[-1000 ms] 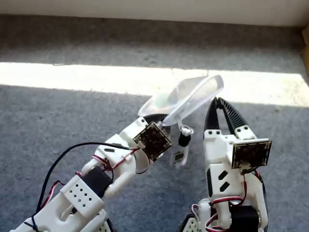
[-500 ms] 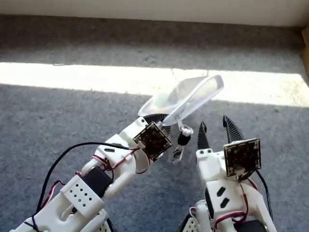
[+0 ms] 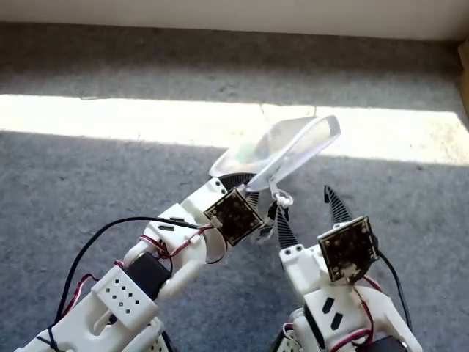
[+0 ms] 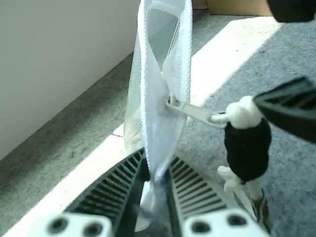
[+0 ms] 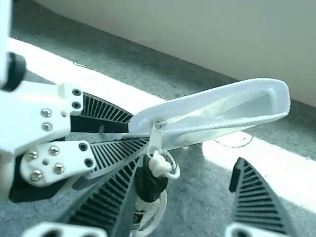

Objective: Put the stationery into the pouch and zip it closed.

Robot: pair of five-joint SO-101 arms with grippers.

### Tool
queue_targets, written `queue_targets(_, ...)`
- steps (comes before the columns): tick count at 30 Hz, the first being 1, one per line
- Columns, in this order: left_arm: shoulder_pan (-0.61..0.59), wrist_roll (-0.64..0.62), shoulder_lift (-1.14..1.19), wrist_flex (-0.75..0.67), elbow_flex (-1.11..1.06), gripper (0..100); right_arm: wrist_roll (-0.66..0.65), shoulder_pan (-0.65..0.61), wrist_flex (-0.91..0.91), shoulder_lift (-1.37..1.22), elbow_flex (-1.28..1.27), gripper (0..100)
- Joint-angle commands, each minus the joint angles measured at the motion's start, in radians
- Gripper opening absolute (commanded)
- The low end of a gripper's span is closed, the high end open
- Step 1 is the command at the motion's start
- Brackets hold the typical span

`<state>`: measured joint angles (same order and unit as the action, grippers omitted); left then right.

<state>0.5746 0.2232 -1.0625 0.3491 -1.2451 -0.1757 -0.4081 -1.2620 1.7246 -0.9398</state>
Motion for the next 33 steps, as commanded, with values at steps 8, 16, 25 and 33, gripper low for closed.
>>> queue_targets(8, -0.03, 0.008, -0.001, 0.009, 0.002, 1, 0.002, -0.007, 0.193, -0.004, -0.16, 25.4)
queue_targets(16, -0.03, 0.008, -0.001, 0.009, 0.002, 1, -0.002, -0.005, 0.245, -0.004, -0.219, 21.1)
queue_targets(25, -0.03, 0.008, -0.001, 0.009, 0.002, 1, -0.141, -0.004, 0.242, -0.002, -0.213, 3.7)
queue_targets(33, -0.03, 0.008, -0.001, 0.009, 0.002, 1, -0.143, 0.139, 0.248, -0.002, -0.209, 0.7)
